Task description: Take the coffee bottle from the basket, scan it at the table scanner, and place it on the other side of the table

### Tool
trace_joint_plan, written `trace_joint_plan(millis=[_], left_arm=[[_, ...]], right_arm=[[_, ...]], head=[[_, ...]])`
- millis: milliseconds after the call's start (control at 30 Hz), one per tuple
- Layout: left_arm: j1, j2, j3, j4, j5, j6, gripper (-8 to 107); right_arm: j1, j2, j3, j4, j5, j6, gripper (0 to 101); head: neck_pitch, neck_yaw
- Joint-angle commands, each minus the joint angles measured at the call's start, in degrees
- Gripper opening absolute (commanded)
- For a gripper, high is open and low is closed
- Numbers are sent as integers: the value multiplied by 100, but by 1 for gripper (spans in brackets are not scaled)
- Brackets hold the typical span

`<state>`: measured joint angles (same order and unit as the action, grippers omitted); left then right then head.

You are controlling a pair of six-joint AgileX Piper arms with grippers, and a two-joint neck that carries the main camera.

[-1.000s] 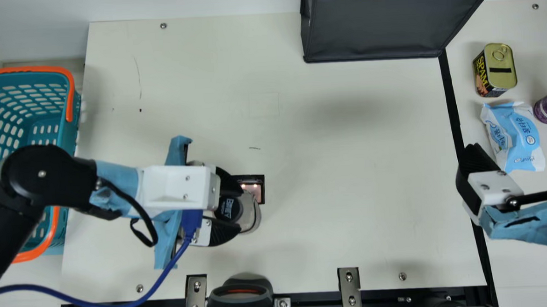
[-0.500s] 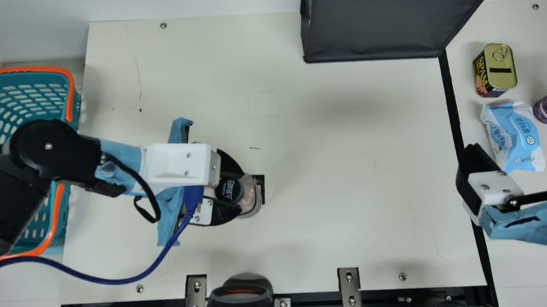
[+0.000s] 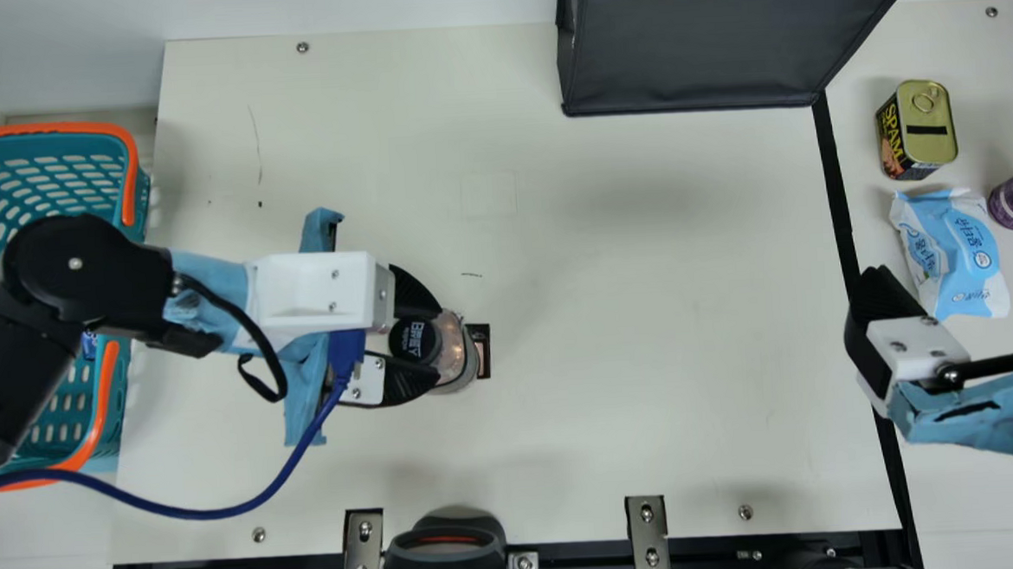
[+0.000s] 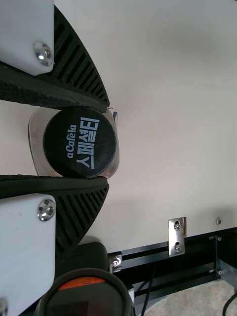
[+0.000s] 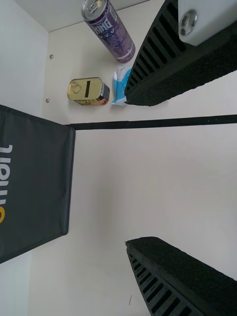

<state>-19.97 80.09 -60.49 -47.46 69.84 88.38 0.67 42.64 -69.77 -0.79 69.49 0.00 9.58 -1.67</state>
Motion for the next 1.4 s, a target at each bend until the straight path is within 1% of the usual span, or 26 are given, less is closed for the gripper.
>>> trace_joint_plan(millis=[0, 600, 1367], left_arm=[[-5, -30, 9, -28, 6, -59, -8], [23, -531, 279, -198, 6, -631, -8], [229, -1222, 600, -63, 6, -1237, -8]], right_arm=[[0, 0, 0, 0, 0, 0, 95], [0, 0, 0, 0, 0, 0, 95], [0, 0, 0, 0, 0, 0, 95]], head=[[-166, 9], [-166, 9], [-166, 9]])
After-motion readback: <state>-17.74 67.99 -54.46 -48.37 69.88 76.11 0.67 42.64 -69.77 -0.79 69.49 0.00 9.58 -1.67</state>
